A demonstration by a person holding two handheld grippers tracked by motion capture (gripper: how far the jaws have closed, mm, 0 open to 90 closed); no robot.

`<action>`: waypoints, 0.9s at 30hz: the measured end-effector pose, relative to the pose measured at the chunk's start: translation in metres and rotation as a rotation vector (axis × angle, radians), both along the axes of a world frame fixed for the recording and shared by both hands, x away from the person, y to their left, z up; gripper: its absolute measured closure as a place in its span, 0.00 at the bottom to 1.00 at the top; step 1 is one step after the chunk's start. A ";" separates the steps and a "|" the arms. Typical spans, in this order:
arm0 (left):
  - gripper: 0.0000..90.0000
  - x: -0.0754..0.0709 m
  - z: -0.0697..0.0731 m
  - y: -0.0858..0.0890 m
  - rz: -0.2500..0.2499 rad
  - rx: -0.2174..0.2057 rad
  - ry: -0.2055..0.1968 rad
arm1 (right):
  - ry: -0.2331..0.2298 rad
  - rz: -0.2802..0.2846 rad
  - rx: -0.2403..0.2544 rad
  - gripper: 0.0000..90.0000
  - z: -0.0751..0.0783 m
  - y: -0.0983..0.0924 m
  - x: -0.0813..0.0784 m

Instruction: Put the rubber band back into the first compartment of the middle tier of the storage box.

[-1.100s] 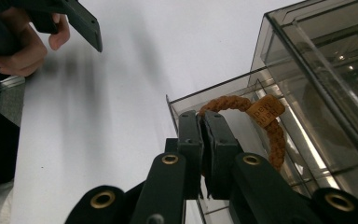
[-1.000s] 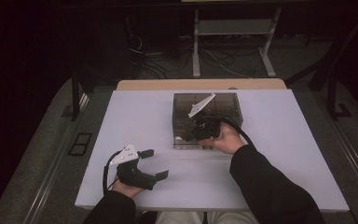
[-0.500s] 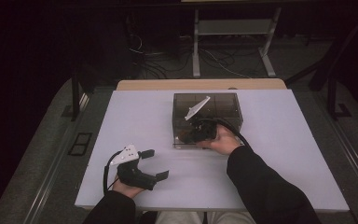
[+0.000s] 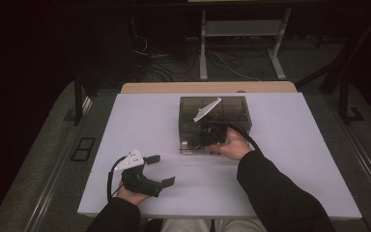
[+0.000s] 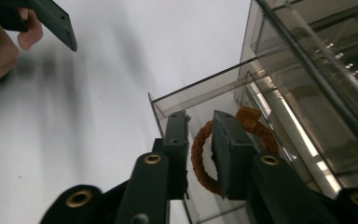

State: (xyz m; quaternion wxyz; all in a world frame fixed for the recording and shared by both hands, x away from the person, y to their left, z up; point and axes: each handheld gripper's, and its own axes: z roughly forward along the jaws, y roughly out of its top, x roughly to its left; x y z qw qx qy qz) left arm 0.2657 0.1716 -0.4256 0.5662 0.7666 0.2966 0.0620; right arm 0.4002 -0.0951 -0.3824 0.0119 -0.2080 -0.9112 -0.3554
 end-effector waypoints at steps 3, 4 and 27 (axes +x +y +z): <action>0.00 0.000 0.000 0.000 0.000 -0.001 0.000 | 0.000 -0.014 0.006 0.73 0.006 -0.004 -0.004; 0.00 0.000 0.000 0.000 0.001 -0.002 0.000 | -0.014 -0.017 0.006 0.70 0.008 -0.006 -0.005; 0.00 0.000 0.000 -0.001 -0.003 0.000 -0.006 | -0.055 -0.168 0.056 0.11 0.034 -0.052 -0.047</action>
